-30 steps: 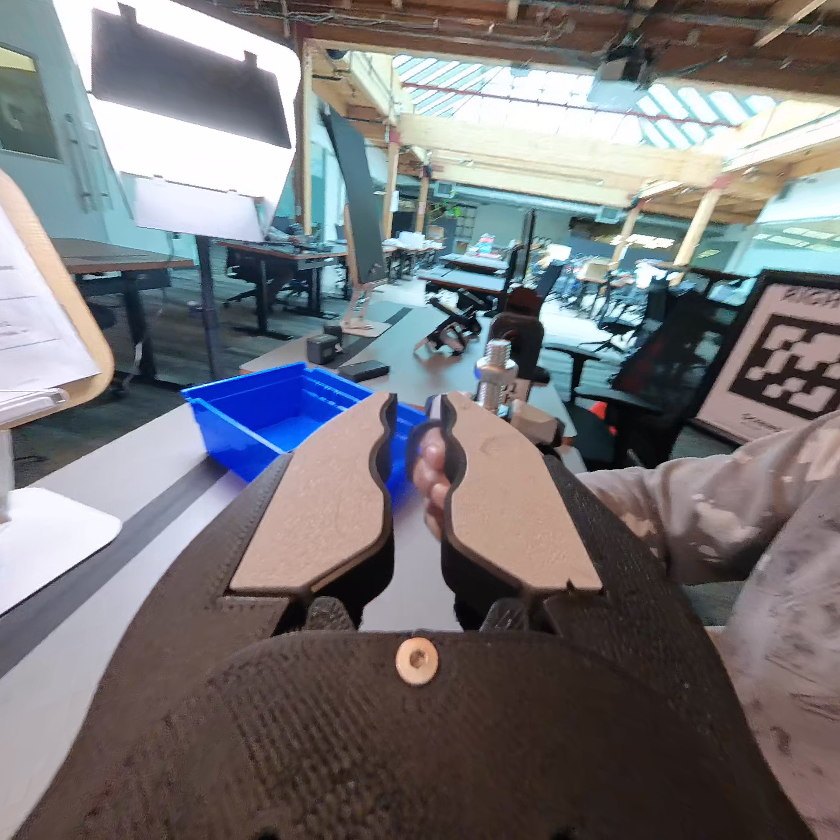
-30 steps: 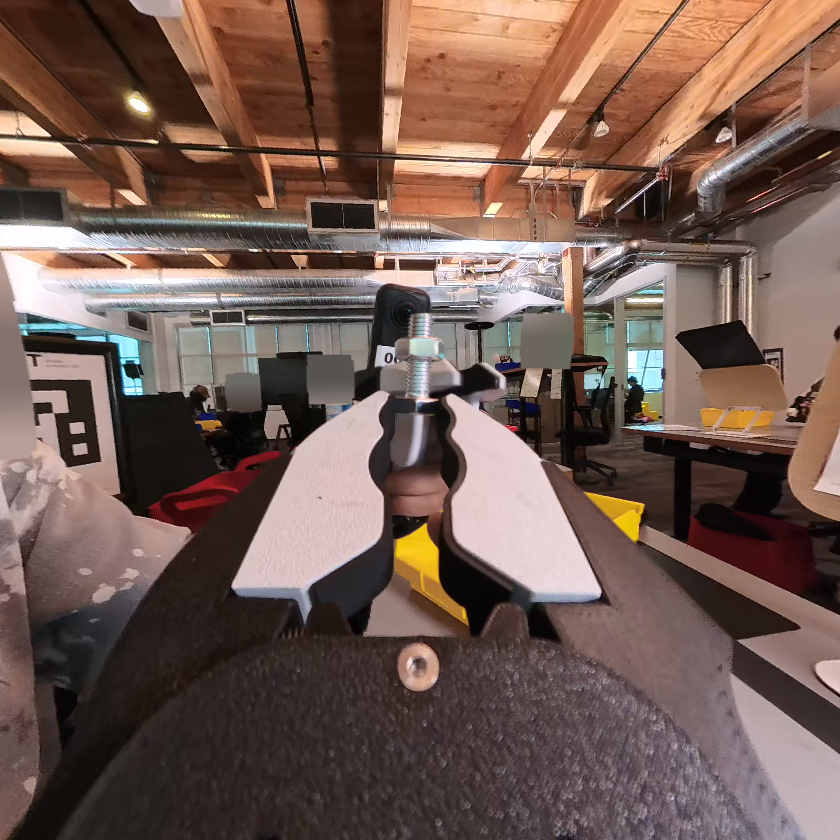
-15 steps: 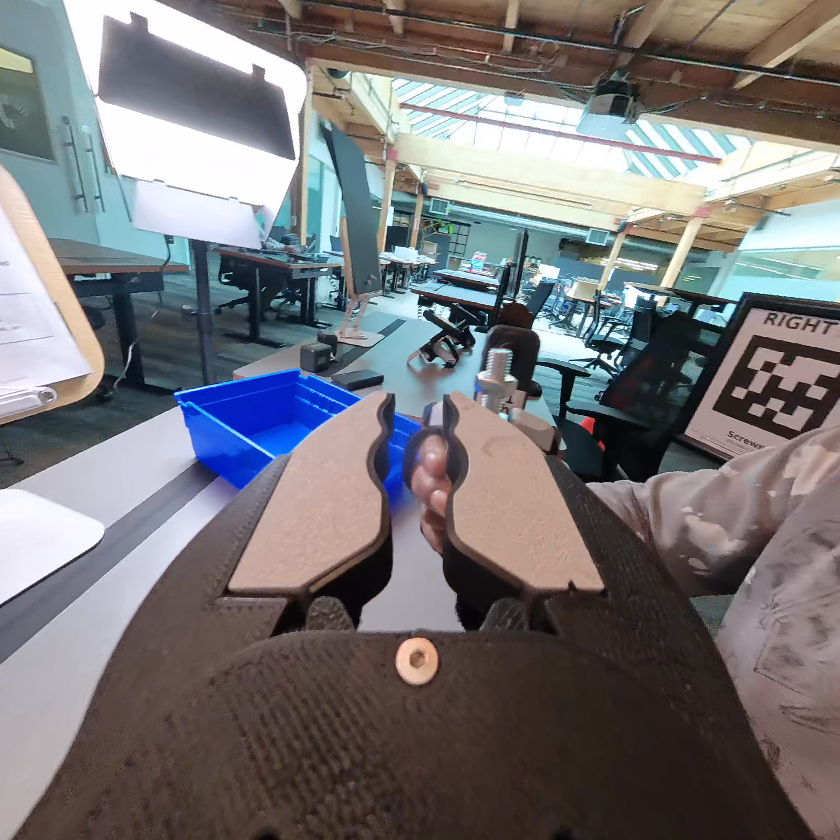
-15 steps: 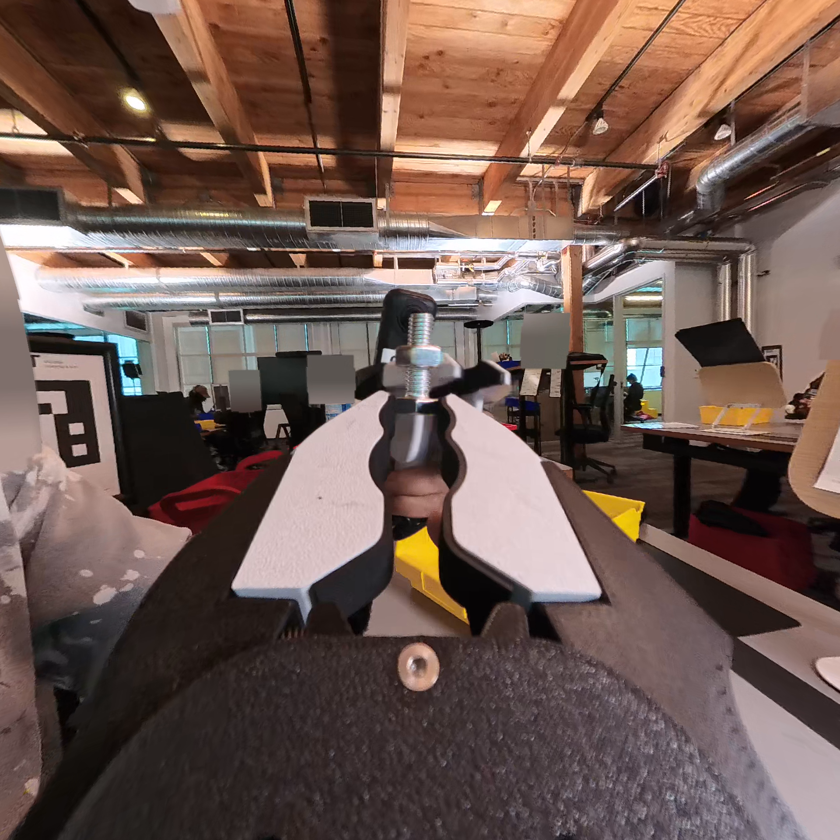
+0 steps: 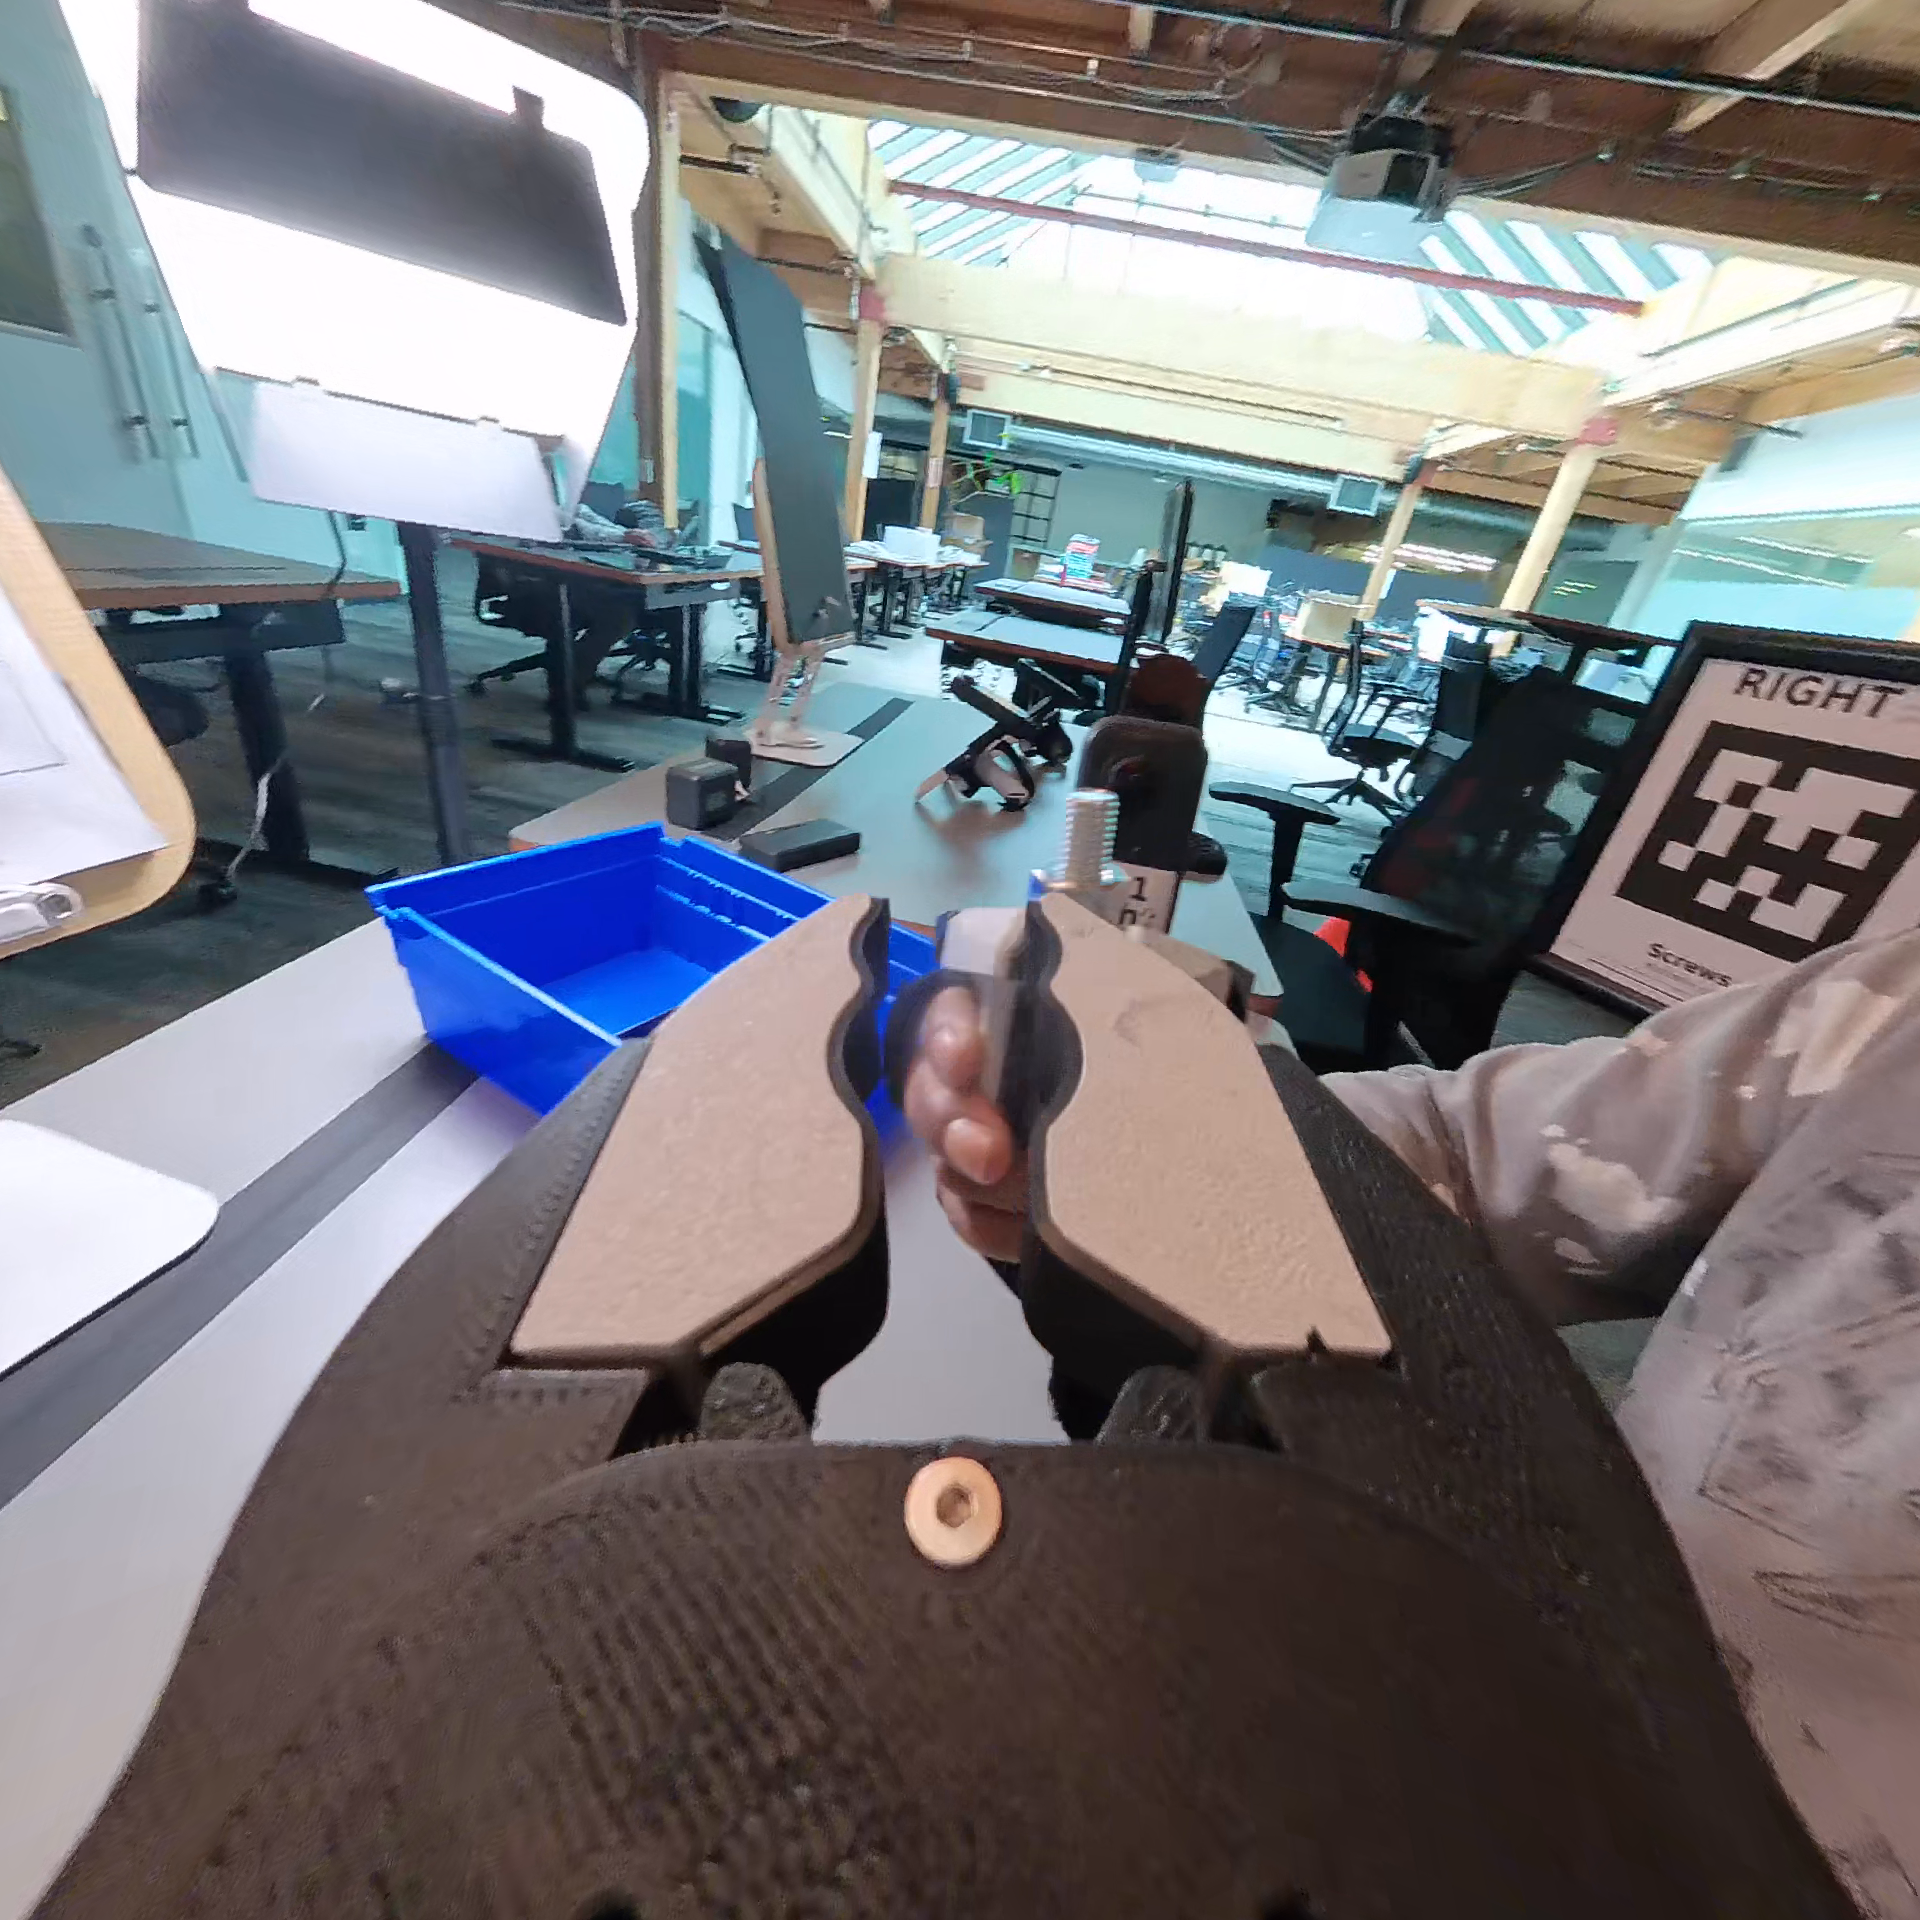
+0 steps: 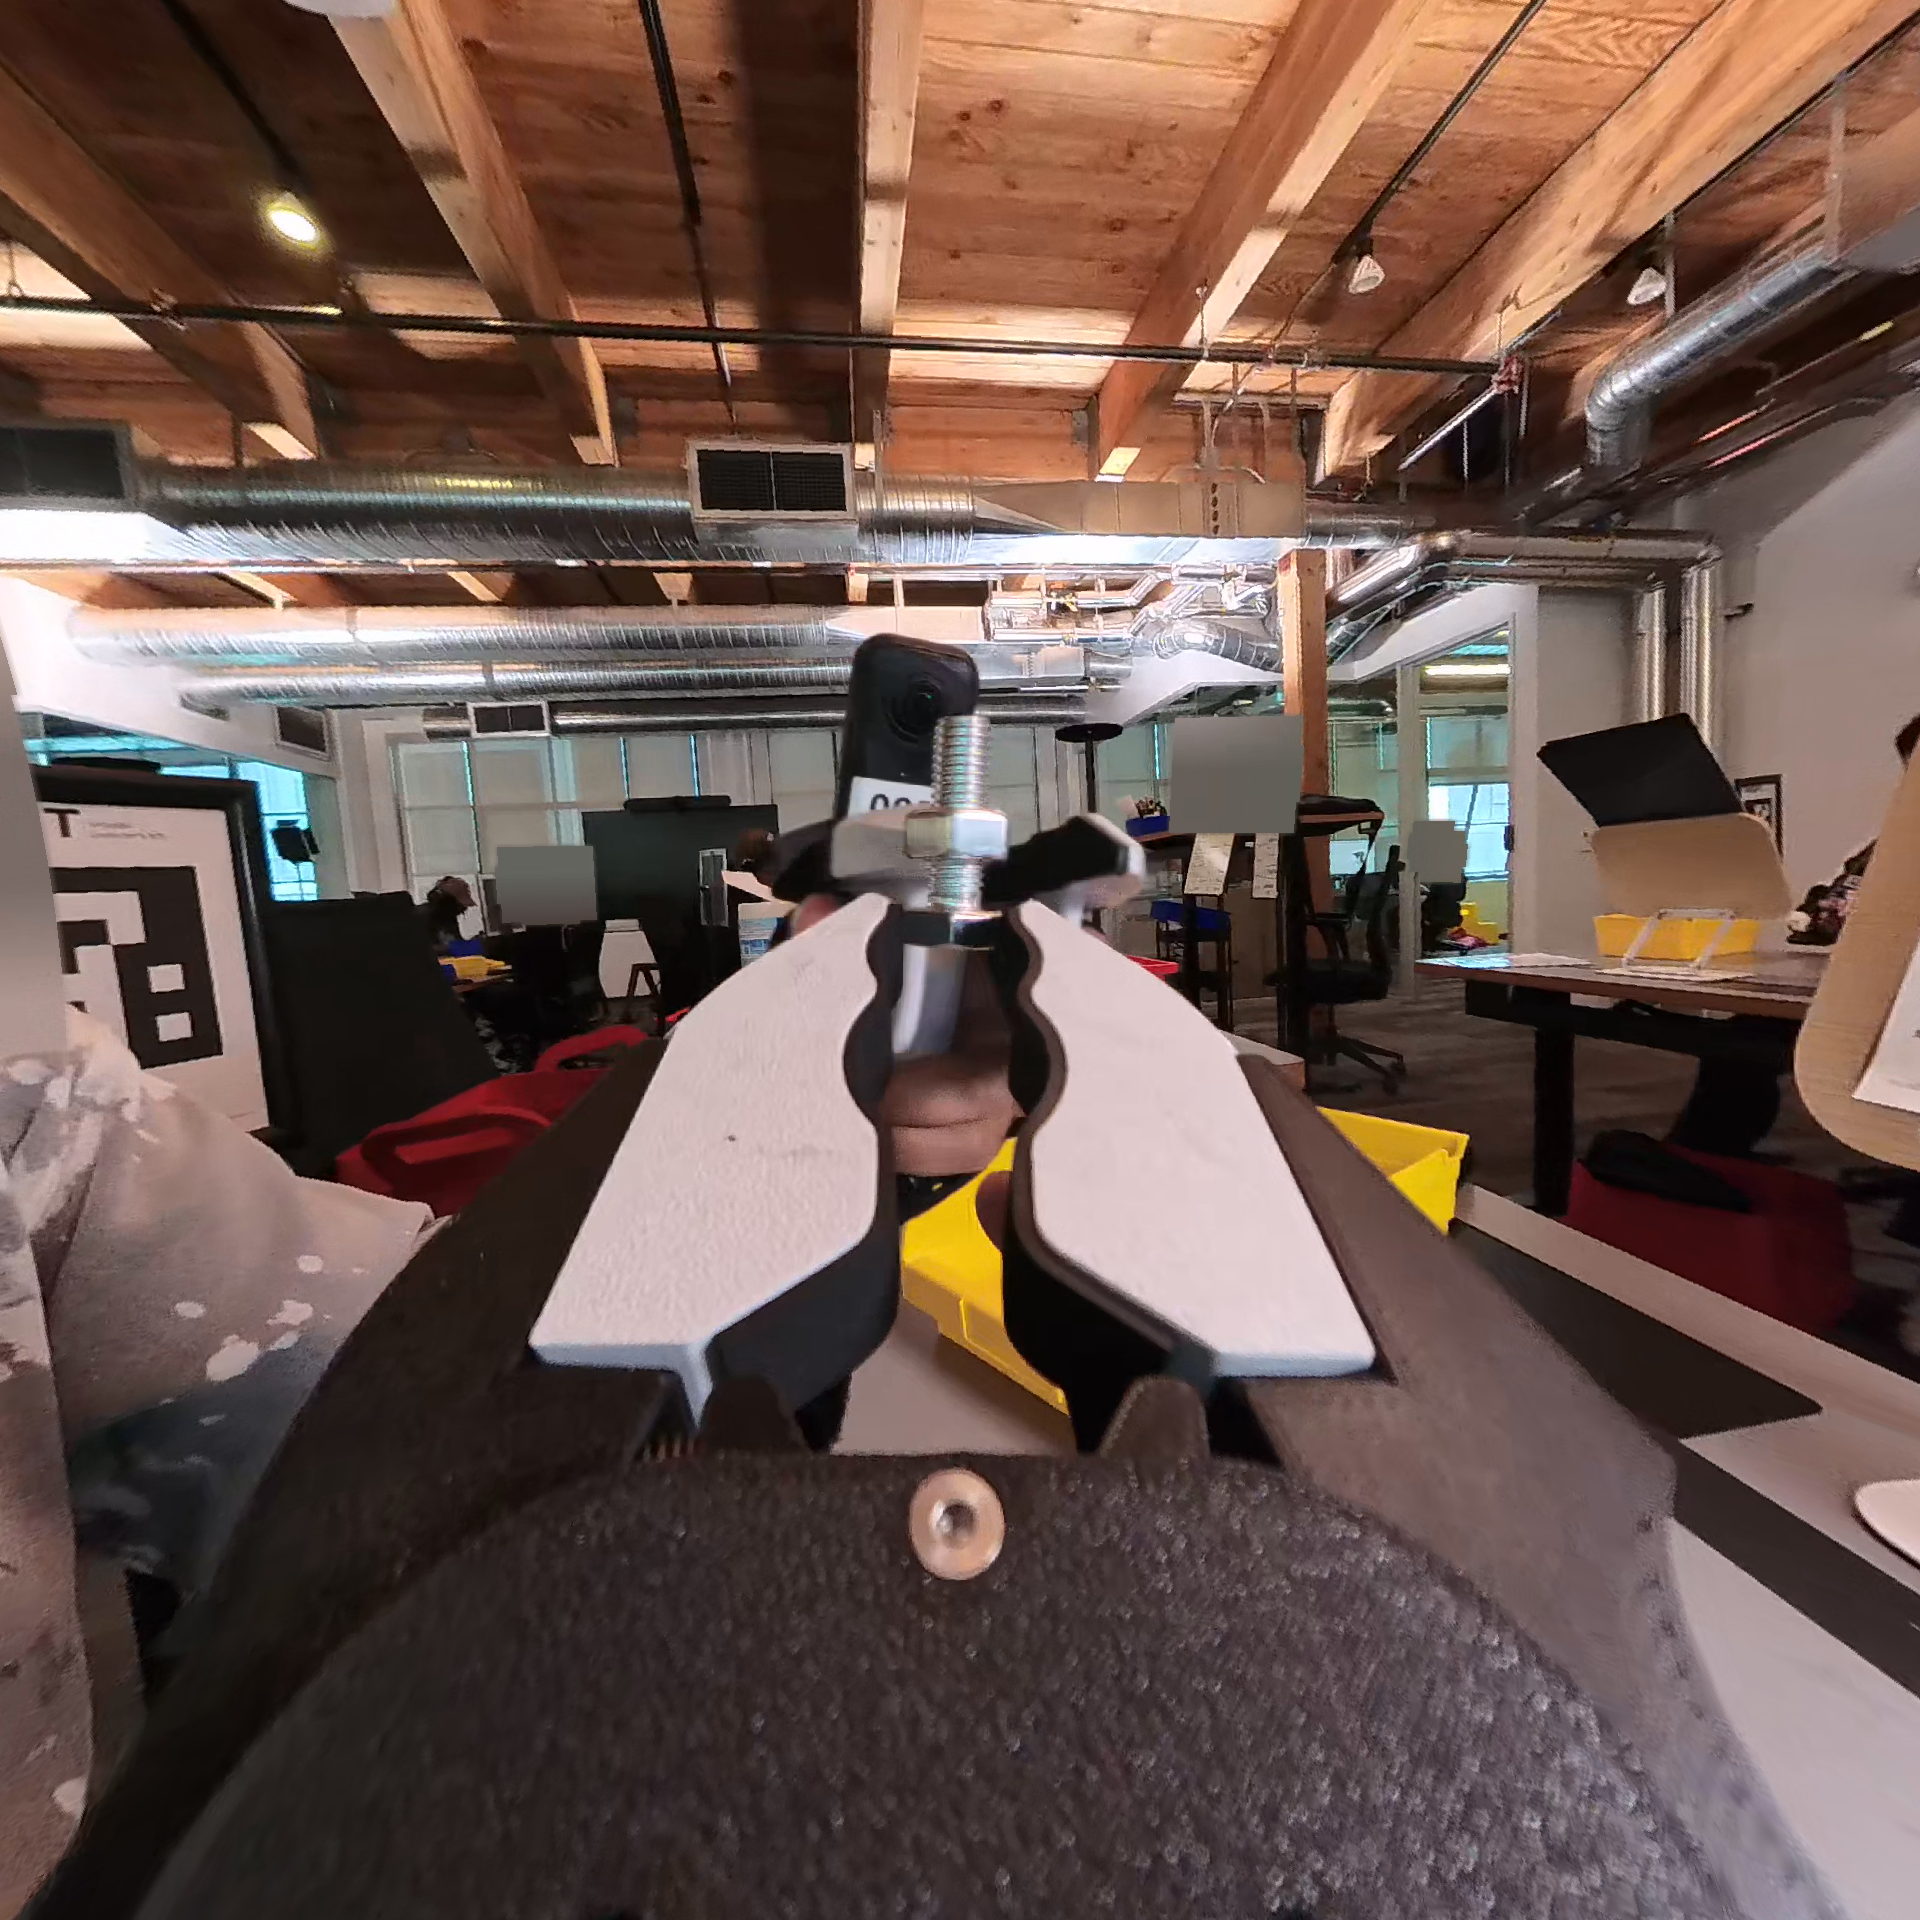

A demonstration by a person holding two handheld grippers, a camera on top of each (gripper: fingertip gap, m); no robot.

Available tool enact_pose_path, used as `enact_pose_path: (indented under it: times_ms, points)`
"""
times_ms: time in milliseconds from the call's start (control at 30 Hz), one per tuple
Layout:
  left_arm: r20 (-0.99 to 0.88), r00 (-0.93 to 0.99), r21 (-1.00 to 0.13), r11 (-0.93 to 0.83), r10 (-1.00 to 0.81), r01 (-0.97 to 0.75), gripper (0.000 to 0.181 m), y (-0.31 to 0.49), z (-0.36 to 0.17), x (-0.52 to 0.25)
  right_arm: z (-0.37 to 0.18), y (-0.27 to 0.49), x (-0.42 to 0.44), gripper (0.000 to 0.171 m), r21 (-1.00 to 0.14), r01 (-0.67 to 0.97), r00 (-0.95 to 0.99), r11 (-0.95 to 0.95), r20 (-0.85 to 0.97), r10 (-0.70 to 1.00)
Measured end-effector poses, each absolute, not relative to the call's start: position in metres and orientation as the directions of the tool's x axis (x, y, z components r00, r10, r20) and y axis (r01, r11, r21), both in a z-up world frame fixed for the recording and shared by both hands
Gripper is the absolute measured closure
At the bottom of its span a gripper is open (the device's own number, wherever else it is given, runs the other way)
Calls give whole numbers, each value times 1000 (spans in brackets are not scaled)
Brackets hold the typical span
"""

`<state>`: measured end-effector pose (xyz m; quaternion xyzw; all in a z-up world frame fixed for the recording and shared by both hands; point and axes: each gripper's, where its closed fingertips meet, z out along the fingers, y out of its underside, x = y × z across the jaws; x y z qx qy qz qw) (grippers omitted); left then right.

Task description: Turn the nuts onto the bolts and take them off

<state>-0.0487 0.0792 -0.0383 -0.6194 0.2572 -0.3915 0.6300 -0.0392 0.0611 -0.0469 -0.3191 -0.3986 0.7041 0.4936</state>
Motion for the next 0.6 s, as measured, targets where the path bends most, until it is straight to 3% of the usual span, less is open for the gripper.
enact_pose_path:
  times_ms: [167, 267, 600]
  points:
    - [144, 521, -986, -76, -841, 150, 151, 73, -39, -35, -51, 62, -43, 153, -884, -426, -293, -193, -67, 954]
    - [128, 649, -991, -70, -750, 115, 169, 90, -47, -54, -47, 61, -37, 154, -866, -450, -335, -217, -62, 940]
    - [159, 510, -983, -88, -846, 160, 152, 71, -39, -35, -50, 63, -42, 153, -881, -430, -297, -196, -67, 953]
